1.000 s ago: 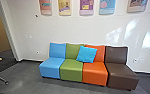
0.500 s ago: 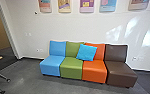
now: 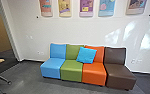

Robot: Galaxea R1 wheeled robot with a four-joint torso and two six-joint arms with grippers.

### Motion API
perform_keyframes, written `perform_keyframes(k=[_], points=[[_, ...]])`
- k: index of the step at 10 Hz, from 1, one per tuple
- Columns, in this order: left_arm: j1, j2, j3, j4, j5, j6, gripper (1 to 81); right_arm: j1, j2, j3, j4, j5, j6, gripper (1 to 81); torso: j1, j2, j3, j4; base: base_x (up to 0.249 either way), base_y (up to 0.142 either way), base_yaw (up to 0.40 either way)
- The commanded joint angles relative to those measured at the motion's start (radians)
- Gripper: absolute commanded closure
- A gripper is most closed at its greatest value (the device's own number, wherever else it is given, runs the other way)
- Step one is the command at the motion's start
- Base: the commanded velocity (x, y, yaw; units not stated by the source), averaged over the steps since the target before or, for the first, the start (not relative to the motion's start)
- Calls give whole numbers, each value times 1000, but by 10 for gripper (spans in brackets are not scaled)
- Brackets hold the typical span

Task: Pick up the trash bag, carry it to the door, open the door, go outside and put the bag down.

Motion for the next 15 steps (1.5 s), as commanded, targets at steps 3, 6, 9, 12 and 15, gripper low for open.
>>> perform_keyframes(k=[3, 6, 9, 12, 15], points=[[-7, 18, -11, 15, 42, 2, 811, 38, 8, 7, -28, -47, -8, 10, -104, 161, 9, 0, 0, 0, 0], [10, 52, -40, 37, 8, 2, 811, 28, 48, -58, -37, -20, -10, 10, -175, 271, 10, 0, 0, 0, 0], [14, 64, -55, 48, 8, 2, 811, 20, 51, -73, -42, -18, -10, 10, -234, 362, 130, 0, 0, 0, 0], [14, 63, -55, 48, 8, 2, 811, 22, 62, -85, -46, -20, -10, 10, -296, 457, 226, 0, 0, 0, 0], [14, 63, -55, 48, 8, 0, 811, 18, 71, -99, -49, -20, -10, 10, -368, 565, 215, 0, 0, 0, 0]])
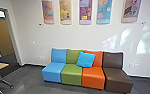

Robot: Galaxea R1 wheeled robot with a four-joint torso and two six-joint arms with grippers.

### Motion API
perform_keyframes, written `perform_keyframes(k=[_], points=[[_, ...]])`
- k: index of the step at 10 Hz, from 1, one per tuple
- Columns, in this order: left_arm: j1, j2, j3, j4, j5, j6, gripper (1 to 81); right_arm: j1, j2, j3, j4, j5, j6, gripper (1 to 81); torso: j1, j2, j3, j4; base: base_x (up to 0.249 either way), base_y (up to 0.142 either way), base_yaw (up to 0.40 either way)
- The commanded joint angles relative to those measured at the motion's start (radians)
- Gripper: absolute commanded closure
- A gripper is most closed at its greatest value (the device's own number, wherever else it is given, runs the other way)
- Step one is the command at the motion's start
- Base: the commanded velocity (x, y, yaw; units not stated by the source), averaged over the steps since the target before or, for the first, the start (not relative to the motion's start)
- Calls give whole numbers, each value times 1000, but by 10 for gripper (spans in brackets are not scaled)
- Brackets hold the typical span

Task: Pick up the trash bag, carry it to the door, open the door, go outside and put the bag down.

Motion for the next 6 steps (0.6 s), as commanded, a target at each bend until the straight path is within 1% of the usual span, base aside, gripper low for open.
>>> perform_keyframes(k=[1, 2, 4, 5, 6], points=[[-54, -2, 8, 4, 66, 1, 811, 58, 0, -6, -11, -50, -3, 10, -62, 96, -1, 0, 0, 0, 0], [-54, -2, 8, 4, 66, 1, 811, 57, 13, -22, -11, -50, -3, 10, -81, 126, 7, 0, 0, 0, 0], [-54, -2, 8, 4, 66, 1, 811, 55, 33, -50, -11, -50, -3, 10, -127, 198, 10, 0, 0, 0, 0], [-52, -2, 8, 4, 66, 1, 811, 52, 36, -55, -11, -50, -3, 10, -213, 330, 10, 0, 0, 0, 0], [-52, -2, 8, 4, 66, 1, 811, 52, 37, -56, -11, -50, -3, 10, -174, 270, 10, 0, 0, 0, 0]])
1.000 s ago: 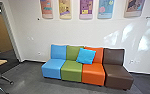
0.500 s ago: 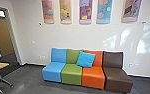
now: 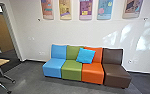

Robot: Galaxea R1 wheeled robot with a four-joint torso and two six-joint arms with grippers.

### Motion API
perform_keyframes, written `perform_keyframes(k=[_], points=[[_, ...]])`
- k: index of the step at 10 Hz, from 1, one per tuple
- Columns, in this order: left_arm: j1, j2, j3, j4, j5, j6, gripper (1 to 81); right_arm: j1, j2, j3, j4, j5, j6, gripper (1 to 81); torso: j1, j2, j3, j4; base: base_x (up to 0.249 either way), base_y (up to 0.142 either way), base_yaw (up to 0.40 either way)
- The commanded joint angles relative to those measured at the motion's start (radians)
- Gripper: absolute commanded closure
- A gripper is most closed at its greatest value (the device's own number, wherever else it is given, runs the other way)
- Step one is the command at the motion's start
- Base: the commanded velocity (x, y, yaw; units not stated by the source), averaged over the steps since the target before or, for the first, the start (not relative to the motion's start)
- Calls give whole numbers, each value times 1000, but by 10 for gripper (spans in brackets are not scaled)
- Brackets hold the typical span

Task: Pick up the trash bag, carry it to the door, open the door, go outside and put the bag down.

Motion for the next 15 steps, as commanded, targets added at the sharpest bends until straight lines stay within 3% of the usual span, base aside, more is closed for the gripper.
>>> perform_keyframes(k=[1, 2, 3, 4, 5, 7, 8, 10, 15], points=[[-50, -1, 8, 3, 69, 1, 811, 54, -5, 9, -10, -51, -3, 10, -61, 95, 0, 0, 0, 0, 0], [-50, -1, 8, 3, 69, 1, 811, 54, -4, 9, -13, -51, -3, 10, -87, 134, 0, 0, 0, 0, 0], [-50, -1, 8, 3, 69, 1, 811, 53, -4, 9, -16, -51, -3, 10, -43, 67, 0, 0, 0, 0, 0], [-48, -3, 8, 3, 69, 1, 811, 53, -2, 7, -16, -51, -3, 10, -63, 98, 0, 0, 0, 0, 0], [-48, -1, 8, 3, 71, -1, 811, 50, 1, 2, -17, -51, -3, 10, -68, 104, 48, 0, 0, 0, 0], [-53, -1, 8, 3, 77, -2, 811, 45, 11, -11, -17, -50, -3, 10, -75, 117, 73, 0, 0, 0, 0], [-53, -6, 8, 3, 77, -3, 811, 42, 19, -22, -20, -50, -7, 10, -75, 118, 37, 0, 0, 0, 0], [-53, -6, -3, 3, 72, -4, 811, 34, 42, -51, -25, -51, -9, 10, -78, 117, 59, 0, 0, 0, 0], [-53, 6, -73, 3, 69, -3, 811, 11, 146, -208, -59, -51, -7, 10, -79, 117, 61, 0, 0, 0, 0]])
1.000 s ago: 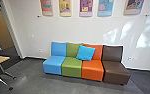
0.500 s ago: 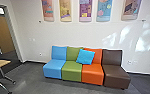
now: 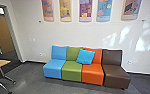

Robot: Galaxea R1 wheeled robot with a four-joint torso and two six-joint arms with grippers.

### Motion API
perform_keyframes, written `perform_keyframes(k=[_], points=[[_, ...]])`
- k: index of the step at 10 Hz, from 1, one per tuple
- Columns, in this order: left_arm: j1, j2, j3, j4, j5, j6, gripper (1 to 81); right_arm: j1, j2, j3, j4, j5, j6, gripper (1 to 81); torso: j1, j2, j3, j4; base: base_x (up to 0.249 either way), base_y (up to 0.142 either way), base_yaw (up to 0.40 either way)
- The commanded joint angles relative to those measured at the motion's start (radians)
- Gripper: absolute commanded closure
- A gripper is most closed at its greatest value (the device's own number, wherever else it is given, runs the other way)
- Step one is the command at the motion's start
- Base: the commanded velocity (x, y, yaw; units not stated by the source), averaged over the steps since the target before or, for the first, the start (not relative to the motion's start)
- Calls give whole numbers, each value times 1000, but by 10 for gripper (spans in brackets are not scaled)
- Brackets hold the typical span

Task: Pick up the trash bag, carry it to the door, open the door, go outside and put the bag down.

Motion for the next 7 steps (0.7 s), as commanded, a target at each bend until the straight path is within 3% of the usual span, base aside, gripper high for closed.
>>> perform_keyframes(k=[1, 7], points=[[-53, 5, -23, 1, 63, 0, 811, 33, 30, -53, -27, -52, -4, 10, 0, 0, 0, 0, 0, 0, 0], [-49, -1, -38, 3, 64, 1, 811, 16, 31, -151, -21, -52, -1, 10, 0, 0, 0, 0, 0, 0, 0]])
